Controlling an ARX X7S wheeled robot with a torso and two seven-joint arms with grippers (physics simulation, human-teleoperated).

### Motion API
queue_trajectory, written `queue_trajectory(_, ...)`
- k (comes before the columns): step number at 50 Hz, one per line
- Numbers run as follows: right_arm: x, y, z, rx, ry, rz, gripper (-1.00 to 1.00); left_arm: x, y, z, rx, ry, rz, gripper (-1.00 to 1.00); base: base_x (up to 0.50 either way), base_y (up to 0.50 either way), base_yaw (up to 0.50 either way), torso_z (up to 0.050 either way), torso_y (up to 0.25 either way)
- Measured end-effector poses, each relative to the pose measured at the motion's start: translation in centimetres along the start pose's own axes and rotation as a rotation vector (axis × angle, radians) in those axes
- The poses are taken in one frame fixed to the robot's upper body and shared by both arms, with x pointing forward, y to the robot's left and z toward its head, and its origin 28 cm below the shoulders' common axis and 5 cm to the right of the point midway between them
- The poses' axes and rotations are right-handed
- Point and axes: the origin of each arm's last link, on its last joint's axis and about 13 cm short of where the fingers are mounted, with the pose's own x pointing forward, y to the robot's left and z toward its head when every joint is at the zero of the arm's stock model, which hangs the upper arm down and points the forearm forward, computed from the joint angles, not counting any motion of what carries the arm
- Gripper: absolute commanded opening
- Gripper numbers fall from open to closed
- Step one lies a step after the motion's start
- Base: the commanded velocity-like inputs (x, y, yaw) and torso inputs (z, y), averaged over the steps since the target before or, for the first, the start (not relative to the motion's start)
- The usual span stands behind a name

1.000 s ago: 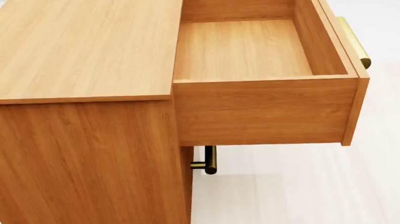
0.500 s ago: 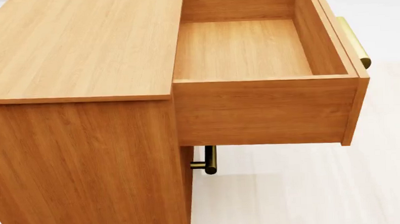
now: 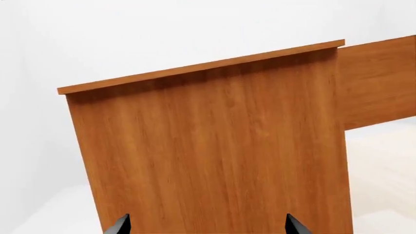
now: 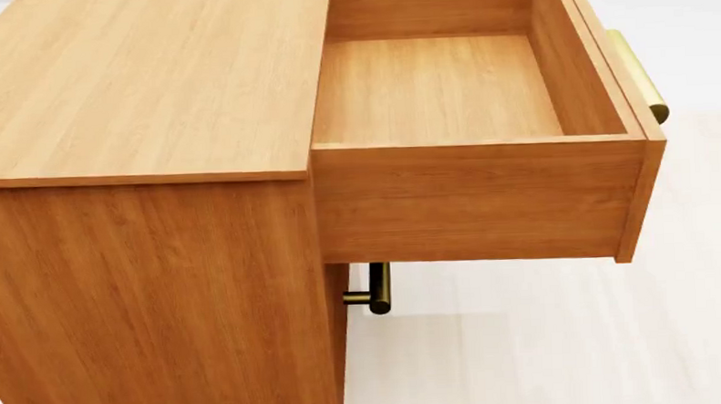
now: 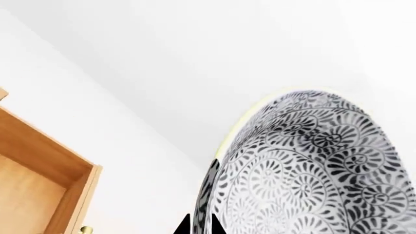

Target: Put the bowl on top of the cabinet.

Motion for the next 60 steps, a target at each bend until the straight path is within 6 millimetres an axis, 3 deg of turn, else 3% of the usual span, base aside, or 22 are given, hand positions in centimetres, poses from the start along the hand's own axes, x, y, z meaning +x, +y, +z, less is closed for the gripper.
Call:
queue_trajectory(10,1.0,1.6,4.1,-0.030,-0.086,0.064,-1.00,0.2,0.2,-0.2,0.004,0.006,-0.006,1.00,0.00,0.00,0.00,0.000,0.001)
queue_trajectory(18,2.9,4.2,5.7,-0.068,-0.159,0.162,-1.00,0.6,0.3,-0.5,0.011,0.016,-0.012,1.00,0.00,0.00,0.00,0.000,0.000)
queue_trajectory(33,5.1,8.5,6.5,0.035,-0.296,0.389,-1.00,1.1,0.1,-1.4,0.041,0.035,-0.032,1.00,0.00,0.00,0.00,0.000,0.001)
queue_trajectory(49,4.8,11.3,6.8,0.245,-0.328,0.656,-1.00,1.6,0.0,-2.0,0.058,0.056,-0.040,1.00,0.00,0.00,0.00,0.000,0.001)
queue_trajectory(60,4.4,13.2,6.7,0.253,-0.326,0.746,-1.00,1.7,0.0,-2.1,0.063,0.061,-0.040,1.00,0.00,0.00,0.00,0.000,0.000)
